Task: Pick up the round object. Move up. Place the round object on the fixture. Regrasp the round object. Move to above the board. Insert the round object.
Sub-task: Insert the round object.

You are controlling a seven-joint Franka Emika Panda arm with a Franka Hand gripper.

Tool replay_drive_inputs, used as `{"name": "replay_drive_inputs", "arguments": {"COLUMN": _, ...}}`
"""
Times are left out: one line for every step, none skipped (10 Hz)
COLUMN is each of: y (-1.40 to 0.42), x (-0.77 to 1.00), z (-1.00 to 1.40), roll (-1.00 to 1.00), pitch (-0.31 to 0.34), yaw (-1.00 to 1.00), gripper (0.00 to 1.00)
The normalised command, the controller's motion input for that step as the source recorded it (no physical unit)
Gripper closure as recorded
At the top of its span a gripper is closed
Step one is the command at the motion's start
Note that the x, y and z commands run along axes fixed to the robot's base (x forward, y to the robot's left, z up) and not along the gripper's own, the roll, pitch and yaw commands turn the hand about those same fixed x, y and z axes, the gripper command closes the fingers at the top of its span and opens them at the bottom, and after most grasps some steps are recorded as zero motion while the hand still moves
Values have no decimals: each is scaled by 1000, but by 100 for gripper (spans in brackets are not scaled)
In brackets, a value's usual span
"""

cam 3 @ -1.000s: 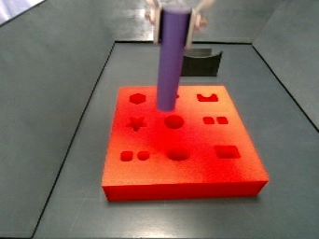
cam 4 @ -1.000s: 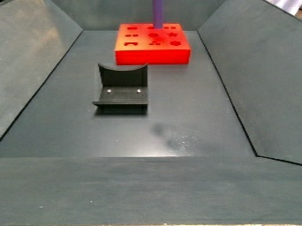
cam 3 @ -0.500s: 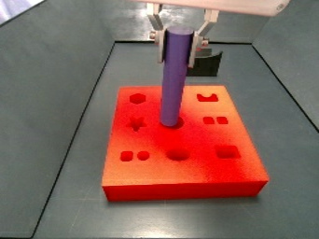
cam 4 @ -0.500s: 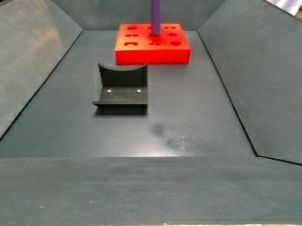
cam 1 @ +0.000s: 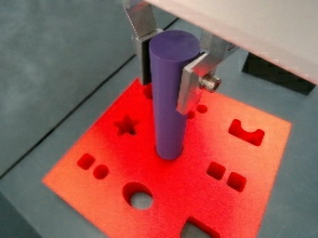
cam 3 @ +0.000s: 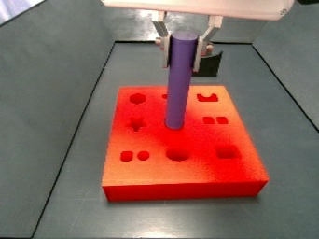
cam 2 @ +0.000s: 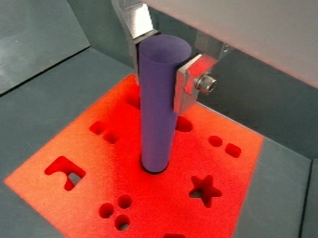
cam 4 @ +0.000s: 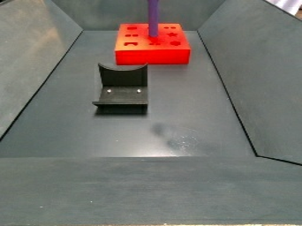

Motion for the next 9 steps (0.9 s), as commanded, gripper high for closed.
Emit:
{"name": "replay_drive_inputs", "arguments": {"y": 51, "x": 103, "z": -369, "roll": -24, "pitch": -67, "yaw": 0, "gripper": 100}}
{"name": "replay_drive_inputs", "arguments": {"y": 40, "x": 0, "z": -371, "roll": 0, "pitch": -44, "yaw": 0, "gripper": 100}}
{"name": "replay_drive_inputs", "arguments": {"y": 0, "x": 0, "z": -391, "roll": 33, "pitch": -36, "yaw": 0, "gripper": 100}}
{"name": "replay_drive_inputs", "arguments": {"y": -100, "x": -14, "z": -354, "roll": 87, "pitch": -57, "yaw": 0, "gripper": 100}}
{"name": "replay_drive_inputs", "arguments": {"y": -77, "x": -9, "z": -414, "roll": 77, "pitch": -100, "yaw": 0, "gripper": 100}}
{"name": "replay_drive_inputs", "arguments": {"y": -109, "x": -29, "z": -454, "roll": 134, "pitch": -140, "yaw": 0, "gripper": 100}}
{"name": "replay_drive_inputs", "arguments": {"y": -86, "x": 0, "z": -451, "roll": 124, "pitch": -123, "yaw": 0, "gripper": 100}}
{"name": "replay_drive_inputs", "arguments": {"y": -11, "x": 0, "z": -411, "roll": 81, "pitch": -90, "yaw": 0, "gripper": 100}}
{"name": "replay_drive_inputs", "arguments": {"y": 0, "x": 0, "z": -306, "roll": 13, "pitch": -59, "yaw": 0, "gripper": 100}}
